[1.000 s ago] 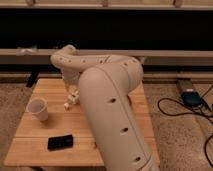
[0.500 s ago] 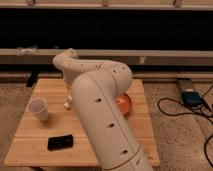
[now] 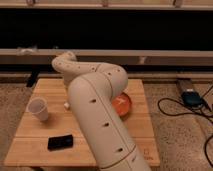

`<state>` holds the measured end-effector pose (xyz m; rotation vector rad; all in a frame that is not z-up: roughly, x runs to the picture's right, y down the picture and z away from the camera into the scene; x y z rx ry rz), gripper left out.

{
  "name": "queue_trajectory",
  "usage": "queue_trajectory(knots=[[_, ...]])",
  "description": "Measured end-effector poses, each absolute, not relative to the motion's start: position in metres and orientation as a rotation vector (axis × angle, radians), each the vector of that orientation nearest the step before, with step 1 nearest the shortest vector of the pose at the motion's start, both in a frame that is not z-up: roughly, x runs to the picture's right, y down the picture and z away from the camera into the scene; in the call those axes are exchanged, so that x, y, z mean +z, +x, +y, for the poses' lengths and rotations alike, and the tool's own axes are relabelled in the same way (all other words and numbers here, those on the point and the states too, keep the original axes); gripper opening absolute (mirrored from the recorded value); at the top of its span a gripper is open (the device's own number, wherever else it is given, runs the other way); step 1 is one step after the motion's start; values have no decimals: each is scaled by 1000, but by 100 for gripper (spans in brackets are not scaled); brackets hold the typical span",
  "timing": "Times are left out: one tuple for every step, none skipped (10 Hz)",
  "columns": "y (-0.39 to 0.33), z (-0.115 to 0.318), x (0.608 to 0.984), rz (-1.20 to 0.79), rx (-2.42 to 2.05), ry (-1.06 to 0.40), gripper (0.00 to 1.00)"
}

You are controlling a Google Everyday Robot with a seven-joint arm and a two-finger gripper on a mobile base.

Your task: Place the bottle in the ceramic bowl

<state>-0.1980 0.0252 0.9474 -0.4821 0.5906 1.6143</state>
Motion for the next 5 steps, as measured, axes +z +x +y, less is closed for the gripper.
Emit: queue_trajectory(knots=[[-196,27,950,600,1612,-480,65],[-195,30,952,611,1607,-478,65],[-195,32,953,617,1605,-477,65],[-194,34,954,627,1606,-480,65],[-189,37,957,642,1606,-478,63]])
